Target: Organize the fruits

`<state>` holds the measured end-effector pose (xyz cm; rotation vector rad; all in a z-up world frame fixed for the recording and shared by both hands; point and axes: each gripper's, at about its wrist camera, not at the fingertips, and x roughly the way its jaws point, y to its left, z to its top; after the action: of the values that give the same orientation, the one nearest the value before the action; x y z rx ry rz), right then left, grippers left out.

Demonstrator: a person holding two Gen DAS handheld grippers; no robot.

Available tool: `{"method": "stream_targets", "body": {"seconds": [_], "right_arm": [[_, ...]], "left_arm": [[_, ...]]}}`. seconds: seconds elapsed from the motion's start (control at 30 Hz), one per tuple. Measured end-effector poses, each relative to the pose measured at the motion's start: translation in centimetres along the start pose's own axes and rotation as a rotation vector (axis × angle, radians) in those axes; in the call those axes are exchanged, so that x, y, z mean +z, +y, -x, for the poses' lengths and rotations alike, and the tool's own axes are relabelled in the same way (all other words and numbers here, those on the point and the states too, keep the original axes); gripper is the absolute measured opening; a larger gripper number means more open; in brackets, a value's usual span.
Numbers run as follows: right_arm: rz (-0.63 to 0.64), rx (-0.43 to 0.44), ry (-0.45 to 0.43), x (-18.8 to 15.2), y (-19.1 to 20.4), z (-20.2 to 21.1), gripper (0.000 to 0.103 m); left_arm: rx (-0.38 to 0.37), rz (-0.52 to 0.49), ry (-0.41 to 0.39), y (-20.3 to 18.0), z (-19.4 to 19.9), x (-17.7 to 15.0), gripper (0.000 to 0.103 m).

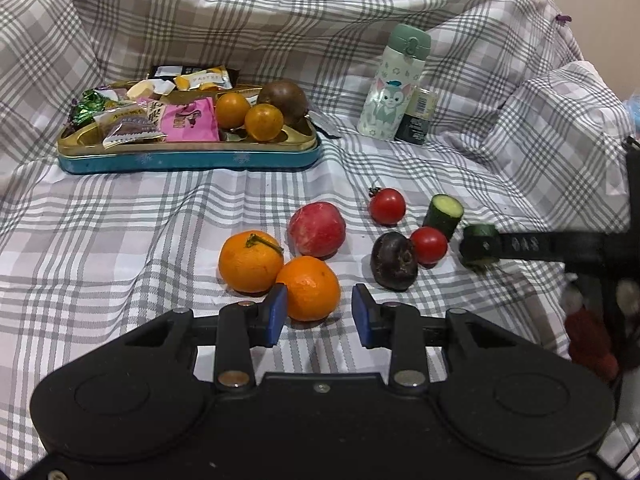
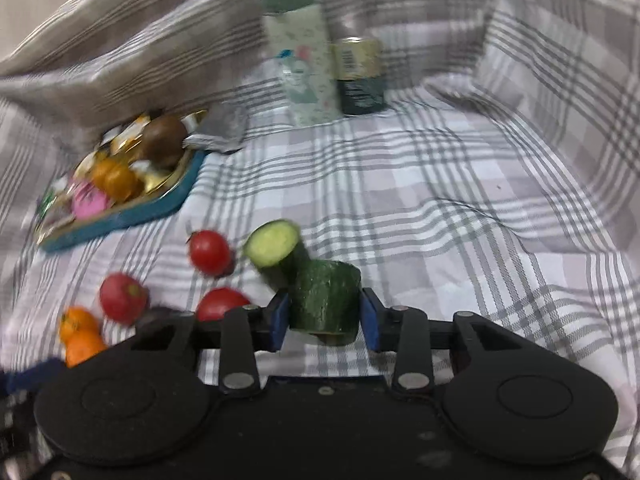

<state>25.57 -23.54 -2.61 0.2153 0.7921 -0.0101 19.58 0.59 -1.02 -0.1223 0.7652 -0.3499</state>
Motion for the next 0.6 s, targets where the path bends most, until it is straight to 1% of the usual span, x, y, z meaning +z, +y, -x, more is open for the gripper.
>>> {"method": "stream_targets", "body": {"seconds": [0.13, 0.23, 0.27, 0.3, 0.4, 0.47, 0.53, 0.6], "right_arm": [[0.111, -0.003, -0.022, -1.4, 0.6, 1.0, 0.038], [0.153, -0.003, -0.035, -2.4, 0.7, 1.5, 0.038], [0.167, -0.009, -0.042, -2.5, 0.8, 1.6, 0.038], [0.181, -0.013, -0.051, -2.5, 1.0, 1.7, 0.038], [0.187, -0.005, -0.062, -2.4, 1.1, 1.7, 0.038], [0.175, 0.008, -0.063, -2.3, 1.1, 1.8, 0.038], [0.166, 0.013, -0.074, -2.2, 1.0, 1.9, 0.038], [0.155, 0.017, -0.076, -2.2, 0.9, 2.0, 0.038]], "left_arm": [[0.015, 0.011, -0.001, 0.1, -0.3, 0.0, 0.045], [0.032, 0.022, 0.002, 0.2, -0.6, 0.0, 0.045], [0.038, 0.029, 0.008, 0.3, -0.8, 0.0, 0.045], [0.039, 0.036, 0.012, 0.3, -1.0, 0.1, 0.048], [0.033, 0.050, 0.014, 0.4, -1.3, 0.0, 0.049], [0.044, 0.048, 0.002, 0.2, -1.3, 0.0, 0.049], [0.059, 0.047, -0.008, 0.0, -1.4, 0.0, 0.052], [0.060, 0.047, -0.005, -0.2, -1.7, 0.1, 0.052]]}}
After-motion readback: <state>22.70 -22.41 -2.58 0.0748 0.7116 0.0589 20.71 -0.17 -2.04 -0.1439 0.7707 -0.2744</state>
